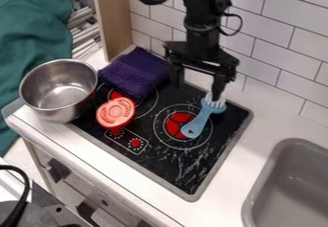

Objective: Move the brush to the lower part of the stove on the right

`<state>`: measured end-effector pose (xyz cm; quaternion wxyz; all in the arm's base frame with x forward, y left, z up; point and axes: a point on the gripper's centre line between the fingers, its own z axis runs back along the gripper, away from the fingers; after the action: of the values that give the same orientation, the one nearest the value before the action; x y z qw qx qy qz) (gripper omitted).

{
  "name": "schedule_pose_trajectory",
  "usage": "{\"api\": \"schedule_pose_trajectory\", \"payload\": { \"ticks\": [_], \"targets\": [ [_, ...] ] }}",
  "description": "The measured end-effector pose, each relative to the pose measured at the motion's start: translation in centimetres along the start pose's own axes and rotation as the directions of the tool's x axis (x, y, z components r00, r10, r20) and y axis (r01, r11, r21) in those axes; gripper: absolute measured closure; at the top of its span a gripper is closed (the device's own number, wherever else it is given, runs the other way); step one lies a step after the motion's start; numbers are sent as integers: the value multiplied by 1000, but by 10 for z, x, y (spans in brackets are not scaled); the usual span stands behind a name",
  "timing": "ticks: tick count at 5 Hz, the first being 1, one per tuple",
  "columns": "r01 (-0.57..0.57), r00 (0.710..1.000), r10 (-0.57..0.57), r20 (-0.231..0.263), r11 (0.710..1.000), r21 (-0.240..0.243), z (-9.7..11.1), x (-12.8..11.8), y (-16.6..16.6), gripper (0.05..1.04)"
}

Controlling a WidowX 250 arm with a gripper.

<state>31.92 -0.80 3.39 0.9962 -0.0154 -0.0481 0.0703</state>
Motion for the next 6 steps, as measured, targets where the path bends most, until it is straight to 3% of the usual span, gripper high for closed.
{"api": "schedule_pose_trajectory", "payload": {
  "ticks": [2,4,5,6],
  "targets": [
    [-17,998,14,-63,999,-34,-51,17,-1,77],
    [9,996,-11,-90,1000,-26,-77,31,8,77],
    [15,996,-16,-91,1000,-11,-79,37,9,133],
    [23,996,-23,-88,1000,1,-80,38,10,330]
  ]
}}
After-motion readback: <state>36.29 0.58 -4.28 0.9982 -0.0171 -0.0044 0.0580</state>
